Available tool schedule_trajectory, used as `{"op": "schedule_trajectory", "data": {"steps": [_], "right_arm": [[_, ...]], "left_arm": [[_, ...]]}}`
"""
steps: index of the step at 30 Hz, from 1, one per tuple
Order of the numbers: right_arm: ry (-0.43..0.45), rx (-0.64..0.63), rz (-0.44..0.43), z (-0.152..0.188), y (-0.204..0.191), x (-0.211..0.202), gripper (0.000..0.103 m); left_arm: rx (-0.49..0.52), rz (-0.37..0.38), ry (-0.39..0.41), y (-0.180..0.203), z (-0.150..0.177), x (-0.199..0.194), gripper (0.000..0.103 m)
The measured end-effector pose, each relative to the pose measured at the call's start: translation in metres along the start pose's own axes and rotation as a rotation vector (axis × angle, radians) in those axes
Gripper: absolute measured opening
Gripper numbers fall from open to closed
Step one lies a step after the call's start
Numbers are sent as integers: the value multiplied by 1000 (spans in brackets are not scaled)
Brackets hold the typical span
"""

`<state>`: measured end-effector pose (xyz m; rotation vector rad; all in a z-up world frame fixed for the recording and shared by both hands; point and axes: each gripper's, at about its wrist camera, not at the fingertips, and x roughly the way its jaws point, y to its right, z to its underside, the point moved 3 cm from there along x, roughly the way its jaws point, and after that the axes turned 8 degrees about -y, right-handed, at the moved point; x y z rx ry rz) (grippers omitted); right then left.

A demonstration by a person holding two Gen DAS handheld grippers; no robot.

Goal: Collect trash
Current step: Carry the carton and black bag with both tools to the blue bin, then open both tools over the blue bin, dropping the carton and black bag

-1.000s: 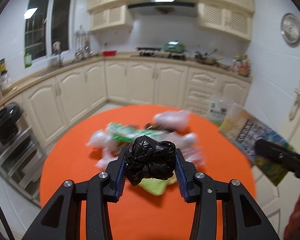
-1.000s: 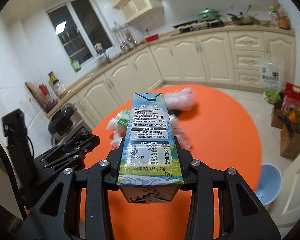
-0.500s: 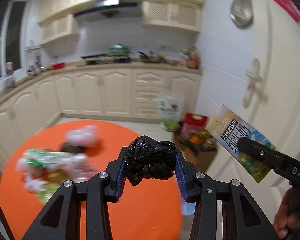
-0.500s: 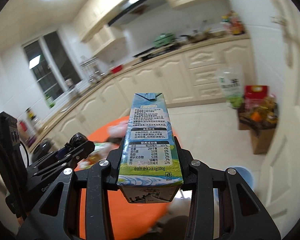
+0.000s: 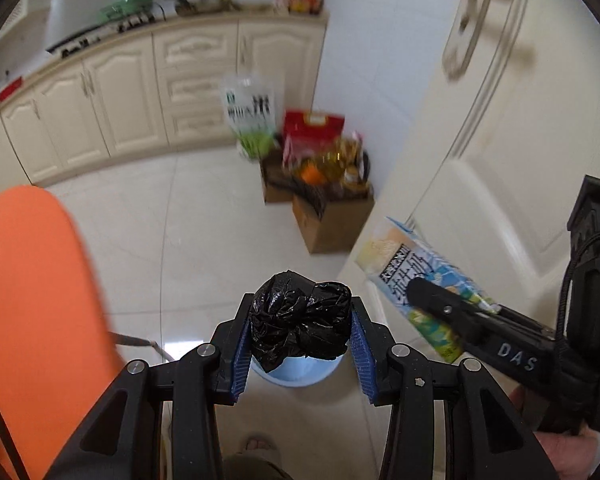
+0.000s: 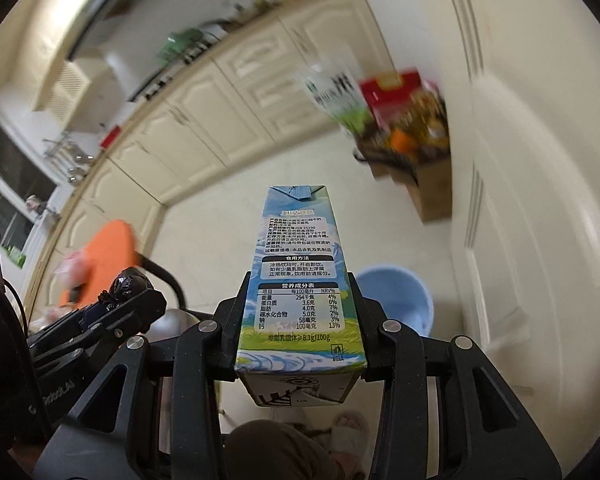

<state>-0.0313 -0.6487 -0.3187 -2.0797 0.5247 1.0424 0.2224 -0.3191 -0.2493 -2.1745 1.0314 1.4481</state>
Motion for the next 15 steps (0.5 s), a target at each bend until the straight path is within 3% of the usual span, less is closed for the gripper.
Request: {"op": "schedule_trajectory", "data": {"steps": [7, 8, 11, 14, 15], "right_arm": [[-107, 91, 17, -8, 52, 65, 37], [-119, 100, 20, -9, 57, 73, 37], [-144, 124, 25, -12, 67, 91, 38], [-156, 145, 28, -14, 74, 104, 39], [-157, 153, 33, -14, 76, 107, 41]], "left_arm": [[-9, -8, -151, -3, -56, 100, 41], [-13, -10, -164, 15, -80, 119, 41], [-27, -12, -202, 25, -113, 158, 44], [-11, -33, -219, 29, -128, 180, 56], [-8, -47, -222, 29, -133, 185, 66]]}}
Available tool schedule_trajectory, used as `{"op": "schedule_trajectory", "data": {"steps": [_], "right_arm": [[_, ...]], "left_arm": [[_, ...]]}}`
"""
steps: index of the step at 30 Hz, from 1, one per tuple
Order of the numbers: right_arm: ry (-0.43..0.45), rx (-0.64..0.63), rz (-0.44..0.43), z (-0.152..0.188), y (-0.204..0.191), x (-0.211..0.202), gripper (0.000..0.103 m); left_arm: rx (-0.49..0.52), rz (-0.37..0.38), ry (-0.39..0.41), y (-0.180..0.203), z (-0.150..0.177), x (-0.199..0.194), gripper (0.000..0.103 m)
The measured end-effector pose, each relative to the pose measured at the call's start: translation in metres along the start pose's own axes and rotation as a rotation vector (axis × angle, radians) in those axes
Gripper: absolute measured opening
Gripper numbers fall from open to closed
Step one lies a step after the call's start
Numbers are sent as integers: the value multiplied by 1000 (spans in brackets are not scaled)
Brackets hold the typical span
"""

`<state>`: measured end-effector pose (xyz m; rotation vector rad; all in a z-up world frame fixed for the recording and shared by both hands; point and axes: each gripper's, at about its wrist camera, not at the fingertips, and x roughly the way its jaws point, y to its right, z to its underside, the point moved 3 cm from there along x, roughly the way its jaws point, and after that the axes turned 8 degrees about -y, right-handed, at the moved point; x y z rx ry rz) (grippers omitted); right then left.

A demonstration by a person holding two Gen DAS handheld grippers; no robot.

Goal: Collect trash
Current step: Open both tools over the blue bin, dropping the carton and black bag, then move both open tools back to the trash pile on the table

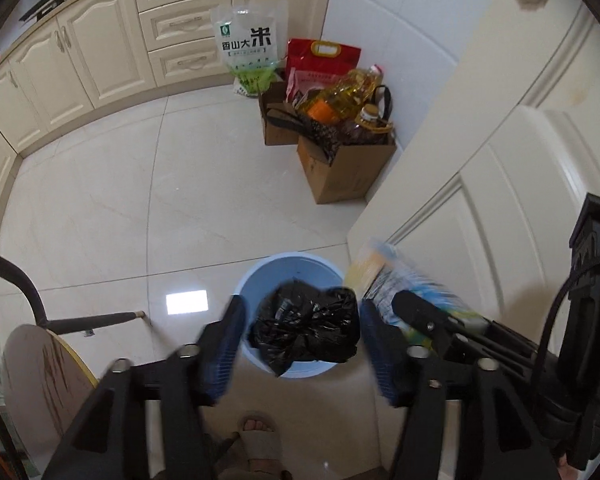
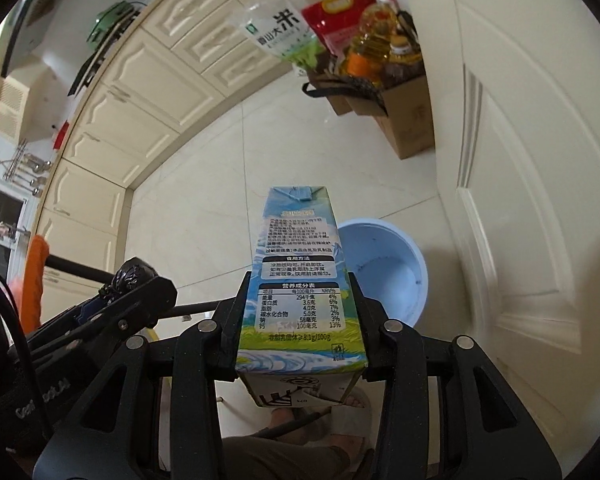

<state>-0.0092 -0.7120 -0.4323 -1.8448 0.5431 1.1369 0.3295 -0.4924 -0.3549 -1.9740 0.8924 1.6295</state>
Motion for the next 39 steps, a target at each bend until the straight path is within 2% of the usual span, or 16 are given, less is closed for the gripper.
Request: {"op": "schedule_trajectory", "data": {"steps": [1, 2, 4, 6, 8, 10, 12, 15, 21, 25, 34, 39], "right_arm": [[-2, 9, -2, -2, 2, 4, 47], [0, 19, -6, -2, 5, 6, 50], [8, 33, -9, -5, 9, 8, 63], [12, 46, 3, -5, 13, 7, 63], [21, 58, 0, -3, 15, 2, 71], [42, 67, 3, -1, 16, -6, 86], [67, 77, 8, 5, 16, -17, 93], [98, 100, 9, 11, 16, -35, 103], [161, 86, -3, 29, -2, -78, 103], [219, 29, -14, 44, -37, -116, 103], [363, -193, -50, 97, -158, -197, 103], [422, -319, -74, 136, -229, -225, 103]], "left_arm": [[-2, -12, 3, 3, 3, -1, 73], [-8, -25, 9, 4, -1, 3, 76], [-23, -37, 13, 2, -8, 8, 85], [-29, -46, 20, 7, -4, 7, 86], [-28, -59, 25, 10, -4, 6, 87], [-24, -65, 39, 14, -1, 2, 87], [-18, -64, 65, 19, 6, -11, 88], [-17, -37, 123, 26, 18, -38, 99], [-27, -44, 261, 21, 58, -96, 102], [-55, -62, 370, 5, 99, -142, 102], [-152, -141, 566, -55, 221, -225, 102], [-239, -194, 661, -78, 307, -264, 102]]}}
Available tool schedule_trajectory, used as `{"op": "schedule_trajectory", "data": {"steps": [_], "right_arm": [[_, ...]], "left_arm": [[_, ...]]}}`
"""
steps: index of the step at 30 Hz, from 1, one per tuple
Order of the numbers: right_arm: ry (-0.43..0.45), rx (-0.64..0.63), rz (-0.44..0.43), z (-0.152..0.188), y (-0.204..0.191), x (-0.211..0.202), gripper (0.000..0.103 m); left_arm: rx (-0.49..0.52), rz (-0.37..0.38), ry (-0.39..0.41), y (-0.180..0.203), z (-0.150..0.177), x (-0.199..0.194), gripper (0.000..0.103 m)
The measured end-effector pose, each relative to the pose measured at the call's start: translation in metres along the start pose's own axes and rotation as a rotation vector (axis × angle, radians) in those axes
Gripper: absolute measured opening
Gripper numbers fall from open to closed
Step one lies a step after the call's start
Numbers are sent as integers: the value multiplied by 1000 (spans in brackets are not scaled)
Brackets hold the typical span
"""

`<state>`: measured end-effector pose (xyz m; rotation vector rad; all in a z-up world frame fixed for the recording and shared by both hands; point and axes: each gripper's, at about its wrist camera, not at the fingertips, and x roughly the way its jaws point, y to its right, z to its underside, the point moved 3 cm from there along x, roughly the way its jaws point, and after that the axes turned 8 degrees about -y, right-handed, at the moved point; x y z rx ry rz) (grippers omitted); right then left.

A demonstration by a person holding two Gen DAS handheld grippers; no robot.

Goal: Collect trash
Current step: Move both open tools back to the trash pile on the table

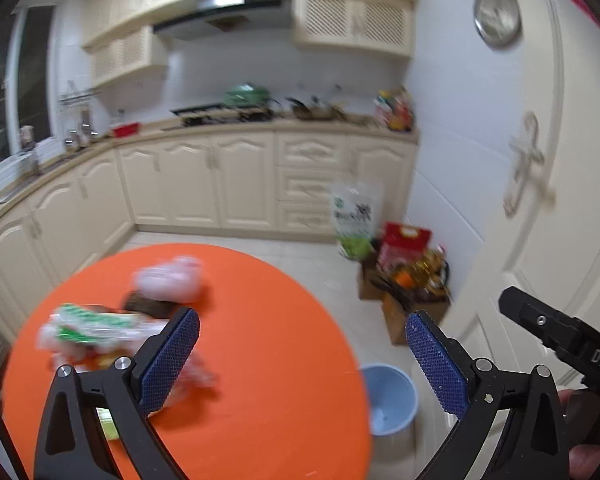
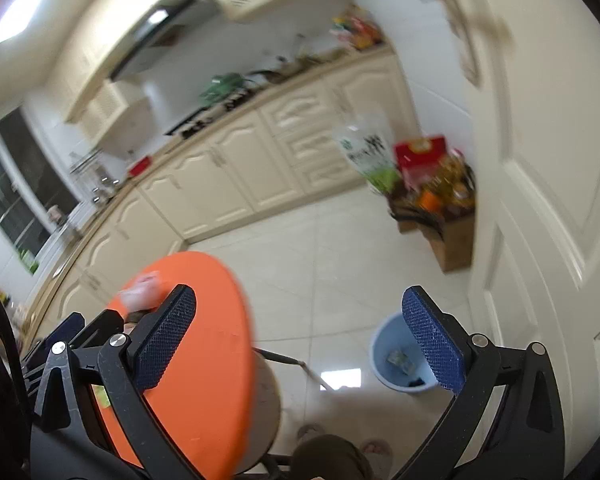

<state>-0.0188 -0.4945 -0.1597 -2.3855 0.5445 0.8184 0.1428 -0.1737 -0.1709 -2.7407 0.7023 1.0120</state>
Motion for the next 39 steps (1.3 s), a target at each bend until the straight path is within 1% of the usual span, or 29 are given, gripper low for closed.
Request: {"op": "schedule_trajectory", "data": {"steps": [4, 5, 7, 8, 10, 11, 15, 17, 18, 19, 20, 24, 26, 28, 29, 31, 32, 34, 36, 37, 38, 39], "right_arm": [[35, -117, -28, 9, -69, -19, 103], [41, -139, -33, 11, -81, -21, 103], [51, -195, -51, 16, -114, -27, 103], [54, -210, -57, 20, -122, -29, 103], [65, -259, -75, 30, -151, -35, 103], [69, -274, -81, 35, -156, -37, 103], [88, -373, -97, 58, -204, -48, 103], [88, -416, -114, 68, -222, -51, 103], [88, -426, -119, 72, -227, -52, 103], [89, -442, -123, 76, -234, -53, 103], [89, -457, -125, 80, -241, -53, 103], [79, -488, -139, 88, -252, -50, 103], [75, -504, -137, 93, -258, -48, 103], [69, -511, -137, 96, -256, -48, 103], [59, -513, -137, 96, -256, -45, 103], [39, -510, -132, 97, -253, -37, 103], [26, -505, -129, 97, -251, -32, 103], [-2, -497, -123, 96, -247, -21, 103], [-33, -486, -117, 96, -241, -9, 103], [-45, -482, -111, 96, -239, -3, 103], [-62, -477, -103, 96, -236, 5, 103], [-72, -475, -101, 96, -234, 10, 103]], "left_arm": [[-60, -53, 59, -30, 35, -53, 102], [-72, -65, 72, -31, 45, -65, 102], [-99, -95, 101, -46, 64, -94, 102], [-109, -108, 111, -50, 74, -107, 102], [-136, -136, 131, -58, 91, -127, 102], [-152, -149, 142, -62, 104, -139, 102], [-200, -206, 181, -68, 145, -177, 102], [-217, -232, 195, -67, 167, -197, 102], [-226, -246, 202, -69, 179, -207, 102], [-232, -256, 205, -66, 181, -210, 102], [-243, -268, 208, -67, 193, -220, 102], [-281, -291, 206, -60, 219, -233, 102], [-296, -298, 196, -58, 219, -233, 102], [-311, -303, 184, -53, 236, -236, 102], [-317, -304, 177, -55, 230, -238, 102], [-331, -308, 152, -50, 242, -235, 102], [-336, -308, 141, -51, 237, -233, 102], [-344, -310, 117, -48, 240, -228, 102], [-351, -307, 87, -48, 233, -218, 102], [-355, -303, 68, -44, 239, -212, 102], [-358, -296, 53, -47, 224, -205, 102], [-360, -289, 38, -43, 226, -200, 102]]}}
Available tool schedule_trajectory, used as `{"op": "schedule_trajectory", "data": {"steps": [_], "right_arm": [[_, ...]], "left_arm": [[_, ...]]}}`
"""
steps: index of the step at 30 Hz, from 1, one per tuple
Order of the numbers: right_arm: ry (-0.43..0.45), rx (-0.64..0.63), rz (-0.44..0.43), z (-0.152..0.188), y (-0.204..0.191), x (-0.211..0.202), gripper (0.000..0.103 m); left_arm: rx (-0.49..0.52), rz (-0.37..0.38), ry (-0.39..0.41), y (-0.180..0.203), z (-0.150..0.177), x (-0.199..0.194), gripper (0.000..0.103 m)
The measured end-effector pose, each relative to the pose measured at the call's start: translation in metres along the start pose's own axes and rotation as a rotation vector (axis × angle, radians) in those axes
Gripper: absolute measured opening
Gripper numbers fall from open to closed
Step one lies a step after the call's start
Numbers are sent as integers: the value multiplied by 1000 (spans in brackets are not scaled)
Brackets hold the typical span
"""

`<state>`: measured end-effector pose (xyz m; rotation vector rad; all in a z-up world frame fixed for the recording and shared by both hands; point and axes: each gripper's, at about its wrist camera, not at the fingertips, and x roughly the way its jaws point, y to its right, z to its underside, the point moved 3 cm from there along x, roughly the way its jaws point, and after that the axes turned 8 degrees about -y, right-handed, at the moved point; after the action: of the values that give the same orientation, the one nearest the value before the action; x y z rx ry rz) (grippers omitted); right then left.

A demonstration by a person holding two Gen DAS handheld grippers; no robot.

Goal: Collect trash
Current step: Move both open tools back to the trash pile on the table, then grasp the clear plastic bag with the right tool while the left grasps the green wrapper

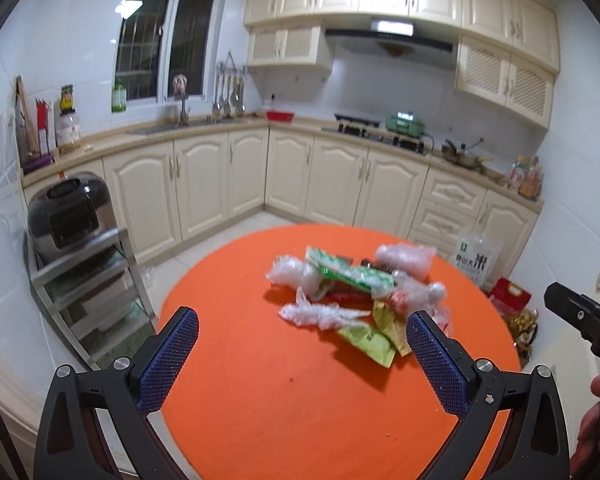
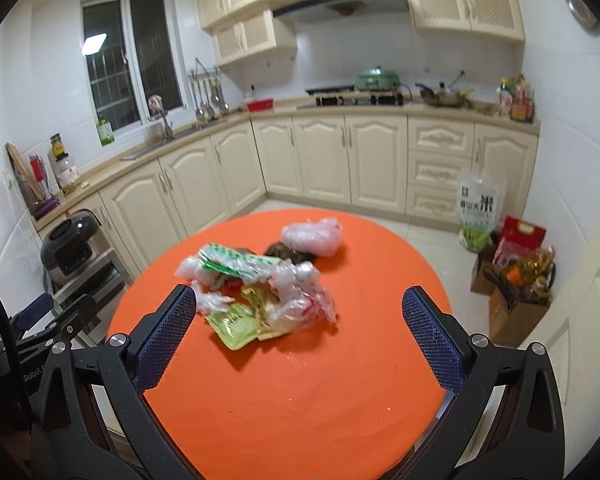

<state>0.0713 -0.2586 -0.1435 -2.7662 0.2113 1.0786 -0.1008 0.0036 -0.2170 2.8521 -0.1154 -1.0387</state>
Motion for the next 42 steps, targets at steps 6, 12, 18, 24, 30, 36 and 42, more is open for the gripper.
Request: {"op": "schedule_trajectory", "data": {"steps": [6, 12, 18, 24, 30, 36, 42], "right_arm": [[-105, 33, -1, 4, 17, 47, 103], [-184, 31, -26, 0, 25, 99, 103], [-261, 23, -73, -8, 24, 151, 103], [-340, -9, -119, -10, 19, 195, 97], [-382, -29, -135, -3, 20, 214, 57], [-362, -19, -156, -1, 23, 209, 47], [-356, -10, -158, 4, 27, 199, 47]], "left_arm": [[15, 11, -84, 31, -26, 40, 102], [20, 6, -166, 46, -77, 101, 102], [23, -10, -245, 37, -179, 199, 102], [14, -2, -319, 44, -237, 277, 102], [9, 34, -360, 37, -261, 329, 86], [-2, 78, -331, 23, -280, 351, 42], [-21, 80, -333, 5, -295, 367, 34]]}}
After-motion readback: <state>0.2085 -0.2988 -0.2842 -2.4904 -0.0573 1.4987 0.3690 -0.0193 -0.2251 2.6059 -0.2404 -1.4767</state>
